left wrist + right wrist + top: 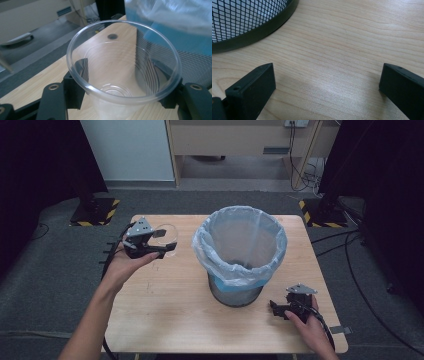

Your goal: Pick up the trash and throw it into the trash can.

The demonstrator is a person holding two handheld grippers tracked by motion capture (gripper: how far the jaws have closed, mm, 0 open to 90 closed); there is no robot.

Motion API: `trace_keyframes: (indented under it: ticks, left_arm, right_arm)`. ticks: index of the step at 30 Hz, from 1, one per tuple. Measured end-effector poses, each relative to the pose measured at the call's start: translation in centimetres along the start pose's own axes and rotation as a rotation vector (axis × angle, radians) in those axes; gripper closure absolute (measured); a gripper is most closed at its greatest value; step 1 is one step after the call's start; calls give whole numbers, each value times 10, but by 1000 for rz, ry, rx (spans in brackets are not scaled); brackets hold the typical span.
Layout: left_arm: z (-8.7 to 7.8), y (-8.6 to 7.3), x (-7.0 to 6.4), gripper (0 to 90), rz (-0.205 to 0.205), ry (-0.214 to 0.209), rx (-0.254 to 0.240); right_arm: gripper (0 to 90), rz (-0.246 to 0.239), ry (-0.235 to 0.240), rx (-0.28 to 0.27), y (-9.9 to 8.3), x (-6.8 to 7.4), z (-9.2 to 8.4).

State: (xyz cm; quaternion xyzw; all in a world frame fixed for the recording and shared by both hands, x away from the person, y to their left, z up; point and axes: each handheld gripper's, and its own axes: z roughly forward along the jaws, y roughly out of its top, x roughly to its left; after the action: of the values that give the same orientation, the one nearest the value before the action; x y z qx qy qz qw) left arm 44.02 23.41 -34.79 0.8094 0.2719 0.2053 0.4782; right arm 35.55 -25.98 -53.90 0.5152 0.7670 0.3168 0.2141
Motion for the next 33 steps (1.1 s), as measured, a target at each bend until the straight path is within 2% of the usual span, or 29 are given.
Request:
trace_keyframes:
  ticks: [5,11,18,33]
  left_arm:
    - [2,14,7,351,21,7,17]
    - [-2,28,8,350,40,-16,13]
    - [-11,52,2,348,84,-17,6]
    - [-34,93,-9,348,141,-15,-30]
  right_arm:
    - [6,0,2,1,0,0,0]
    - [6,0,2,1,0,0,0]
    - [6,-1,3,1,0,0,0]
    - [6,-3,4,1,0,0,0]
